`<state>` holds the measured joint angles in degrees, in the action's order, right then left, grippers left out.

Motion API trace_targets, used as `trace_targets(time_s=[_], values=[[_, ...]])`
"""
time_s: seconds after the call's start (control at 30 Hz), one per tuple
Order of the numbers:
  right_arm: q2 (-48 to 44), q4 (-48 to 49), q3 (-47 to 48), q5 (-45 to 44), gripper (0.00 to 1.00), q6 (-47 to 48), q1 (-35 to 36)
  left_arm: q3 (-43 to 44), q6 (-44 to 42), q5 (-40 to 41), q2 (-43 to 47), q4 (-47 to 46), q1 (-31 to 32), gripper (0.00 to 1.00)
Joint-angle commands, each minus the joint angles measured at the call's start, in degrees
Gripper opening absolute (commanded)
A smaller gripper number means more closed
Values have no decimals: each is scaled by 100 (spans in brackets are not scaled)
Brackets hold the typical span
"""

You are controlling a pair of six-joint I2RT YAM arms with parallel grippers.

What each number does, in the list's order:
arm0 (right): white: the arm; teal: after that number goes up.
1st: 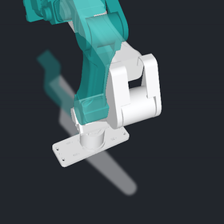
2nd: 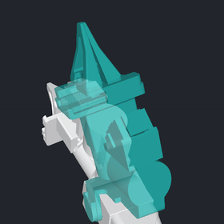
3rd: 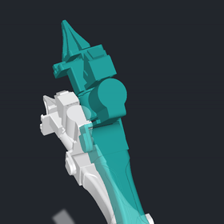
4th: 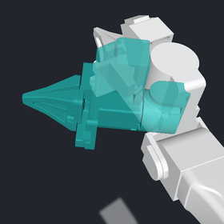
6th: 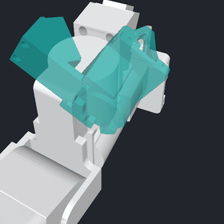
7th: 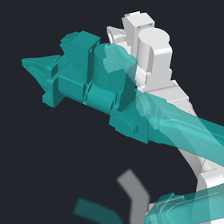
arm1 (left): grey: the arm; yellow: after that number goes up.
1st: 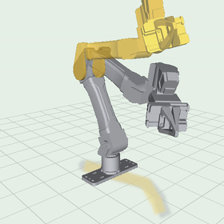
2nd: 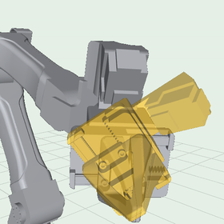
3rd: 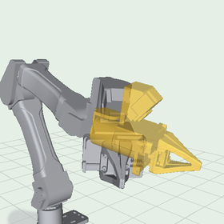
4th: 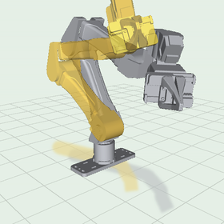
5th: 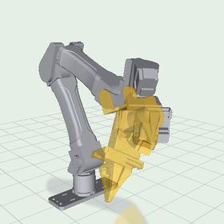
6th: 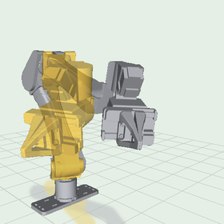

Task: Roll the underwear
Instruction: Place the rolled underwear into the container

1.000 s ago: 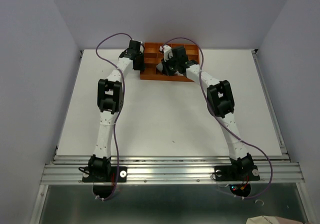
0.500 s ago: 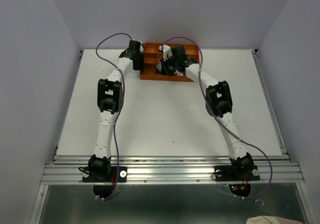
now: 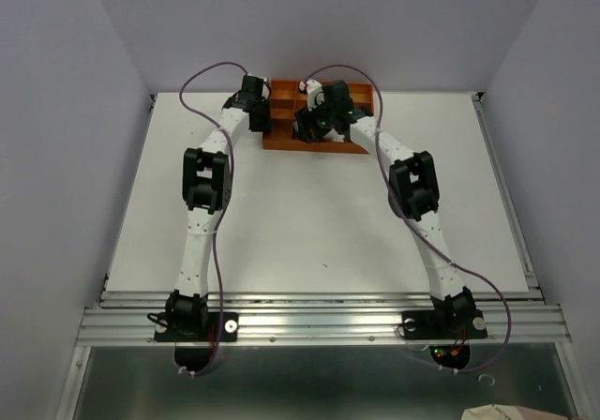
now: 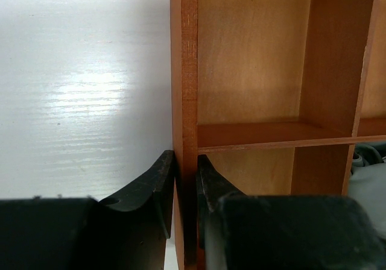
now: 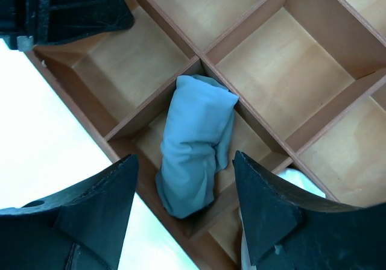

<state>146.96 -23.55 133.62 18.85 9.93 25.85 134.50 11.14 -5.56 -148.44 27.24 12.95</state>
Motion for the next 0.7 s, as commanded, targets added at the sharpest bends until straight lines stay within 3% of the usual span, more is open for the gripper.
trace_targets(time_s=[0.0,0.3,0.47,0.67], values=[[-545,226,-82,76,71,-78,-18,-82,477,-85,316,-299,-231,6],[-405,1036,-91,-39,58,-326,43,-82,486,-120,325,-316,-232,11],[-150,1501,-47,-636,48,-422,96,-82,495,-147,325,-325,-232,11],[219,1529,120,-550,41,-413,96,-82,512,-182,307,-343,-240,11]])
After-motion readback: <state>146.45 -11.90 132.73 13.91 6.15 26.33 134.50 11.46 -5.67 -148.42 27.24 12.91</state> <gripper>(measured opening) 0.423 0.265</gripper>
